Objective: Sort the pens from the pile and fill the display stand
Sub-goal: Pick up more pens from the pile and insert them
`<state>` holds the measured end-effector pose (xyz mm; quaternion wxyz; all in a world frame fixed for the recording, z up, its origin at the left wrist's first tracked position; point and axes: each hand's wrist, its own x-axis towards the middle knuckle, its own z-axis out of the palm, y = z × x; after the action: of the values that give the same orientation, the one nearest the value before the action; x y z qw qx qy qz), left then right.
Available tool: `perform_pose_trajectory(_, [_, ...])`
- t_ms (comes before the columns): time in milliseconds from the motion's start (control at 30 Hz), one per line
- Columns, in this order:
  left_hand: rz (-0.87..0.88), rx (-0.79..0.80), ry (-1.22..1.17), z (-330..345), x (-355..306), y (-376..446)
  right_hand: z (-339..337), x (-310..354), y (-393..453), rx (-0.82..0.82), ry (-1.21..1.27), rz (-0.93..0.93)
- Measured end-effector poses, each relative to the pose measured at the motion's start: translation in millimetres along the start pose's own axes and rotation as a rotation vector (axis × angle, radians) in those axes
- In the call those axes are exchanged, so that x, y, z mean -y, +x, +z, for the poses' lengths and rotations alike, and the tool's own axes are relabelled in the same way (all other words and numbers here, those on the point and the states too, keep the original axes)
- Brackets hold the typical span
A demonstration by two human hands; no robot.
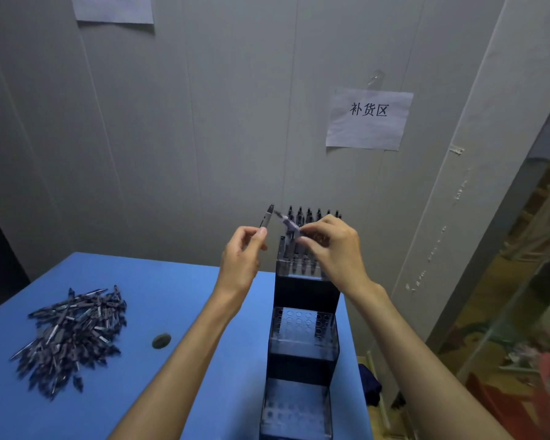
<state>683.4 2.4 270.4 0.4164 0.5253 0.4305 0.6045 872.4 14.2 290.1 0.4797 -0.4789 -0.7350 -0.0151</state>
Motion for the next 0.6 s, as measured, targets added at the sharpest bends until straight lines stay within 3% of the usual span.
perform_pose_trajectory(233, [0.026,-0.005,0.063,-15,12,3,-2,-3,7,-0.087,0.149,0.214])
perform_pose_trajectory(600, [0.036,0.008,0.092,-26,26,4,19,-2,6,-0.053,0.142,0.233])
